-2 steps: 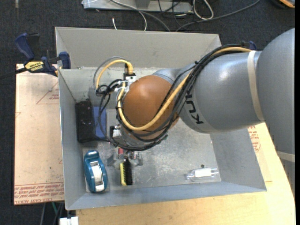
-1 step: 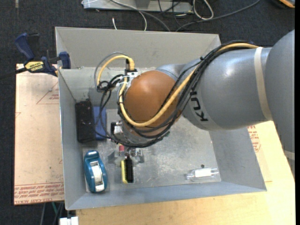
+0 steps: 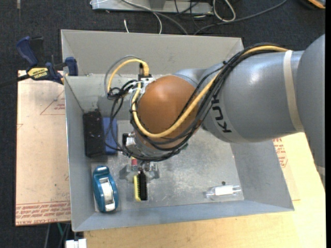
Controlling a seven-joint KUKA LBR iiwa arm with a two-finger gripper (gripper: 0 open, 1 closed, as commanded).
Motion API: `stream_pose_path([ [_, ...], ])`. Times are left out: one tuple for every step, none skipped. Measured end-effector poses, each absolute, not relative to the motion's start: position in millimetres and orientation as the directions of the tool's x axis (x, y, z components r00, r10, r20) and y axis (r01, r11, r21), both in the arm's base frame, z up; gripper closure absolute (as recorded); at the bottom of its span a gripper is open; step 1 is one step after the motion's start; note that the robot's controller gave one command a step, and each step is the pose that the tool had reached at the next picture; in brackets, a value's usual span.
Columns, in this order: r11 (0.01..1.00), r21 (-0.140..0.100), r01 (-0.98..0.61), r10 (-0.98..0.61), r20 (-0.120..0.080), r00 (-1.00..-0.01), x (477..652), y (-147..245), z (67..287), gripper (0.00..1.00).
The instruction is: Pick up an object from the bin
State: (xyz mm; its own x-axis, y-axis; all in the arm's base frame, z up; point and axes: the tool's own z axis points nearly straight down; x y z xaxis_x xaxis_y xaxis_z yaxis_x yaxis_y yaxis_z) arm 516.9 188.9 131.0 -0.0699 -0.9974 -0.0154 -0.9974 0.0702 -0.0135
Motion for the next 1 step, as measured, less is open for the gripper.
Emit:
stream_pose_path([
  [0.071, -0.007, -0.997, -0.997, -0.014, -0.071, 515.0, 188.8, 150.2, 1.00],
])
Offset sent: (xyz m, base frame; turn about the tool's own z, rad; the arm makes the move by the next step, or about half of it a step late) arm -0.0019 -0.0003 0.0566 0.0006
